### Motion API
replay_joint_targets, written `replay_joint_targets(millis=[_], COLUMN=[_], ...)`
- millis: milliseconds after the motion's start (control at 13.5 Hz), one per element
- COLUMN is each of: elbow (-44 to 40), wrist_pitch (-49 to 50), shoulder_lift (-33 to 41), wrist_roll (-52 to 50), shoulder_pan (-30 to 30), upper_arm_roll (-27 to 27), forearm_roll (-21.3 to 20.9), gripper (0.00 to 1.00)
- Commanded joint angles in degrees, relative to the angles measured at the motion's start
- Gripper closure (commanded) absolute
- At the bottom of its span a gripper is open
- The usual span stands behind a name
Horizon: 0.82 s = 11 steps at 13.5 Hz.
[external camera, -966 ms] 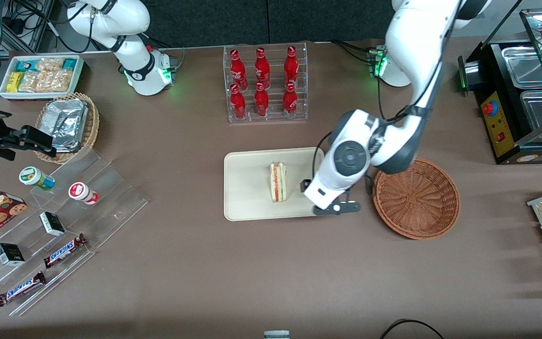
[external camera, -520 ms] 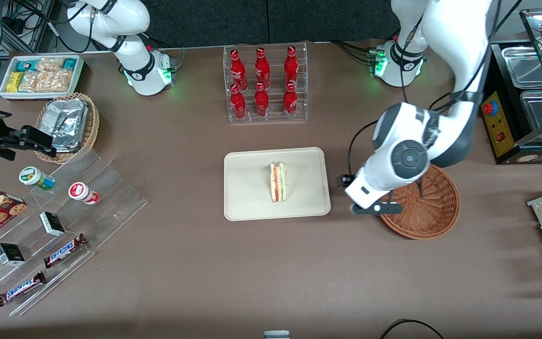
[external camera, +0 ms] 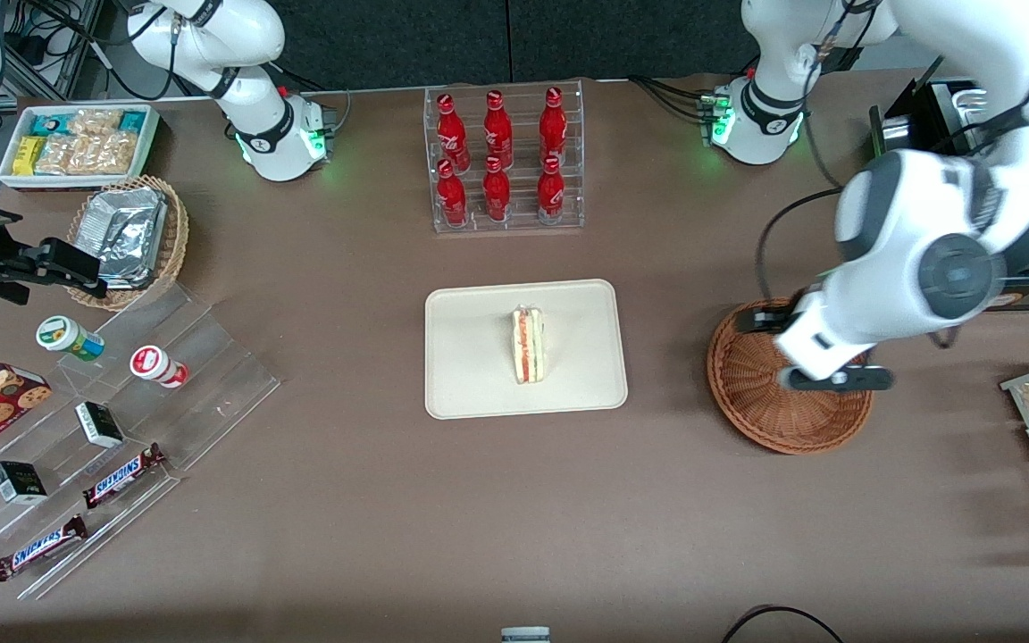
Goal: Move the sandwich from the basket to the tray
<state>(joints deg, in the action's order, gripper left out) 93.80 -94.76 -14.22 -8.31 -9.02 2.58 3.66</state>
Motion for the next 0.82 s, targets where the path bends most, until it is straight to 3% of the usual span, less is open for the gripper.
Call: replay_joint_targets(millis=[0, 149, 372, 743], elbow=[1.56, 1.3, 1.21, -0.55], wrist_pitch=[2.99, 5.54, 8.71, 13.28], shoulder_lift=[4.19, 6.39, 9.82, 13.69], wrist_roll=[7.24, 7.43, 7.52, 7.61], shoulder_pan=[3.83, 5.41, 6.55, 9.72], upper_arm_roll=[0.76, 0.67, 0.85, 3.57], forearm_roll=[-0.85, -1.11, -6.46, -5.95], gripper=[0.0, 0.0, 0.0, 0.0])
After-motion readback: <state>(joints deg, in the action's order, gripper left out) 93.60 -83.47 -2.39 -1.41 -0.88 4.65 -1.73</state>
